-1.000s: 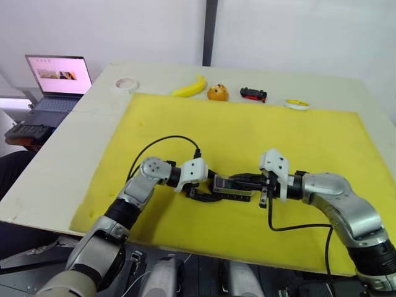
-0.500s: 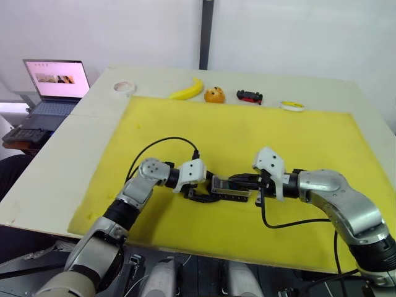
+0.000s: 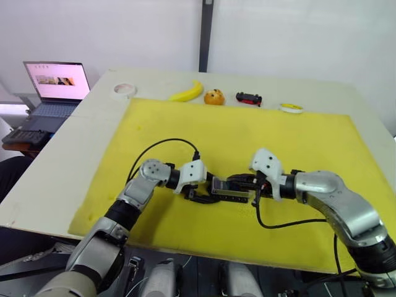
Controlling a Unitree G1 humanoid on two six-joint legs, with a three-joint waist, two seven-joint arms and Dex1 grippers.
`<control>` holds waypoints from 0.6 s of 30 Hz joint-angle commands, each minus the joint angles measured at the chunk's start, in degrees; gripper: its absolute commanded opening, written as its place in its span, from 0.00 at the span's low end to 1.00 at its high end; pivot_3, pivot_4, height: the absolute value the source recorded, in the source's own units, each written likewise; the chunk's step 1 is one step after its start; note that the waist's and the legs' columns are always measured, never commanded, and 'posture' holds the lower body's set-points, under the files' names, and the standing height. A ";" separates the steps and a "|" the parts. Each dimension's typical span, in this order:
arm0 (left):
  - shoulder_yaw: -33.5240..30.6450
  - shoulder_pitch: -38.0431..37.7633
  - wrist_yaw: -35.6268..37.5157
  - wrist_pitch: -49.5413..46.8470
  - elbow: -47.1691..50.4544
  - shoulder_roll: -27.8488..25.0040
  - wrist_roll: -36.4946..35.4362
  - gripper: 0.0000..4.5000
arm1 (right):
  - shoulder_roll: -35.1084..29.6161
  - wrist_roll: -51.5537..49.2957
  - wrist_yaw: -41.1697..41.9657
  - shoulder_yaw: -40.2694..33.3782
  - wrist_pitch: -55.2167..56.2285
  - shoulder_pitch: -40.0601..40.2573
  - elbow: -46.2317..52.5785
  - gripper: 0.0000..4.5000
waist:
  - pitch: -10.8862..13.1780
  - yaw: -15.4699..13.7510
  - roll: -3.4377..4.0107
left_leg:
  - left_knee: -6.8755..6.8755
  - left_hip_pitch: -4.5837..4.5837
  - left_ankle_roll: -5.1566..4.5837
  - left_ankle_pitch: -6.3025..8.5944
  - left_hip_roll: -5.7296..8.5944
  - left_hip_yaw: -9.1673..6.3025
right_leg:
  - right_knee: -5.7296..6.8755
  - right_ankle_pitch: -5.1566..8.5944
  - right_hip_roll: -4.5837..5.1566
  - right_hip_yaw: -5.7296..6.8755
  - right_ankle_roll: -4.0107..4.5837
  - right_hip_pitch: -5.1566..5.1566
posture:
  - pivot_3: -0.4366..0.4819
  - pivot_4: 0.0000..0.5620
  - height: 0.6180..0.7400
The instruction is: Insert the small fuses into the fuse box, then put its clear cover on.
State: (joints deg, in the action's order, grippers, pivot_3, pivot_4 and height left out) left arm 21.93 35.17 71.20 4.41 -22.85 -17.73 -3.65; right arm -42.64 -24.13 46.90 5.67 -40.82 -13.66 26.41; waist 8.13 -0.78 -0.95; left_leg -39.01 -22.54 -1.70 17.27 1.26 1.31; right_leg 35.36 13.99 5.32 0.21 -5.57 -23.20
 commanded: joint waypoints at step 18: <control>-0.81 0.76 1.55 -0.79 0.03 -2.41 -0.30 0.82 | -18.95 -14.42 19.62 -38.81 -0.26 19.55 9.14 0.99 | 0.16 -0.02 0.36 | -0.11 -0.72 -0.03 -0.01 0.08 -0.01 | 0.02 -0.04 0.07 0.05 -0.05 -0.65 | 0.48 0.27 1.00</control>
State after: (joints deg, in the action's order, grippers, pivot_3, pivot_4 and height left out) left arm 21.68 35.44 71.52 4.92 -22.76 -18.29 -4.16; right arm -61.11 -37.66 66.46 -30.93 -41.85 6.05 34.56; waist 8.30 -0.80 -0.58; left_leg -39.12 -23.28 -1.73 17.26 1.34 1.29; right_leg 35.38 13.94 5.38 0.26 -5.63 -23.86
